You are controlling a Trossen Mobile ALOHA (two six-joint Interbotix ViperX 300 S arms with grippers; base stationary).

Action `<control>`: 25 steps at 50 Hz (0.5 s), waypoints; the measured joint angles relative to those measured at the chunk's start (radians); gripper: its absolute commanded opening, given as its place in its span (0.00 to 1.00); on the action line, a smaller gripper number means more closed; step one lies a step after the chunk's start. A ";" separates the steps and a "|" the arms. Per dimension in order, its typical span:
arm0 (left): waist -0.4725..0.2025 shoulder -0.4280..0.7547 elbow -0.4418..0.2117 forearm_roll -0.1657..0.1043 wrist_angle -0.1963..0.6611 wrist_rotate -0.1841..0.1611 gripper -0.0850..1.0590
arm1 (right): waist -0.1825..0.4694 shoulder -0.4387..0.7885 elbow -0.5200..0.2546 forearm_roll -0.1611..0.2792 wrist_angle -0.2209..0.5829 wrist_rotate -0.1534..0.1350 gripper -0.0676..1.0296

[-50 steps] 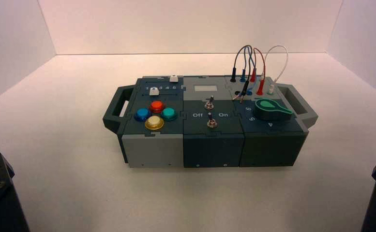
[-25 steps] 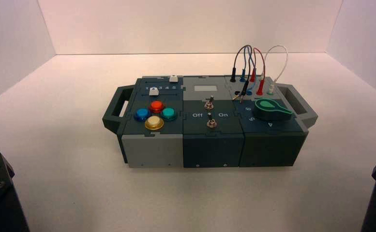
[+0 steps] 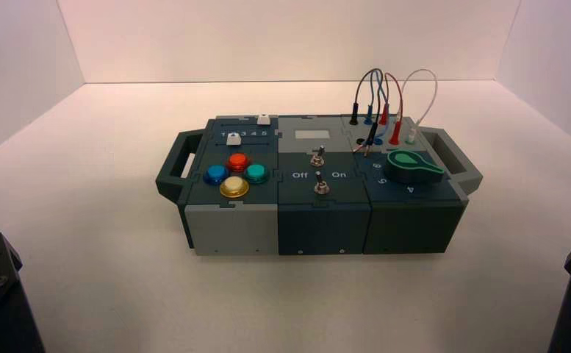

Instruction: Flip the bottom switch on with the right gripper.

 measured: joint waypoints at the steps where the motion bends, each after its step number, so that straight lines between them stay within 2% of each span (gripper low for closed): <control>1: -0.006 0.009 0.000 -0.006 0.003 -0.002 0.05 | 0.009 0.006 0.002 0.005 0.006 0.000 0.04; 6: -0.032 0.041 0.006 -0.037 0.011 -0.003 0.05 | 0.051 0.031 0.003 0.028 0.018 0.011 0.04; 11: -0.061 0.067 0.015 -0.054 0.017 -0.005 0.05 | 0.084 0.055 0.005 0.054 0.026 0.023 0.04; 21: -0.089 0.103 0.032 -0.063 0.020 -0.014 0.05 | 0.143 0.092 0.005 0.078 0.032 0.026 0.04; 25: -0.089 0.106 0.037 -0.063 0.020 -0.014 0.05 | 0.147 0.092 0.005 0.095 0.032 0.026 0.04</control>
